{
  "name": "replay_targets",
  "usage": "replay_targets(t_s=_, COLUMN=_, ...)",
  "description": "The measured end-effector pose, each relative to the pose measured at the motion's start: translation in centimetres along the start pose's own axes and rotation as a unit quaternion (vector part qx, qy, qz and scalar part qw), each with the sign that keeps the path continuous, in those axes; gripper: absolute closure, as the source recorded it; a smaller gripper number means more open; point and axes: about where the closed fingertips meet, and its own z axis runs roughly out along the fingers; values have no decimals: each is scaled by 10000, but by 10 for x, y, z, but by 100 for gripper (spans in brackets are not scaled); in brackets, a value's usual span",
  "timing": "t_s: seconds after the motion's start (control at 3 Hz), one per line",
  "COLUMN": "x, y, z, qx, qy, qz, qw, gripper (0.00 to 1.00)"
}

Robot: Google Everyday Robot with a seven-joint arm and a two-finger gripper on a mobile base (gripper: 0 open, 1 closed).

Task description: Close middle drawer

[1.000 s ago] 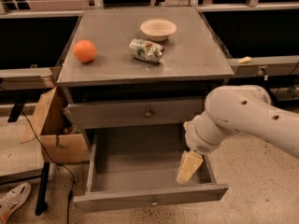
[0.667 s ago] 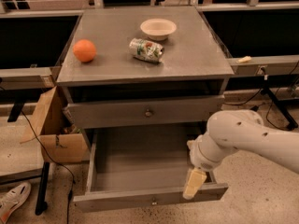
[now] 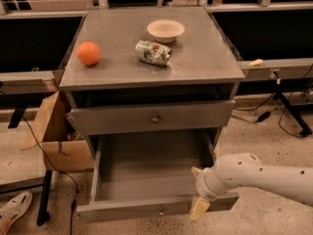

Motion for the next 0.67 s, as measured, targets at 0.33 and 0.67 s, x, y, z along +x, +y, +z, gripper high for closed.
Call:
replay_targets(t_s=0.33, x=0, y=0, z=0, qx=-6, qy=5, qz=-2, qw=10000, gripper=0)
replay_targets(t_s=0.67, x=5, y=-15, z=14, qx=48, qy=31, qz=-91, qw=9999, gripper=0)
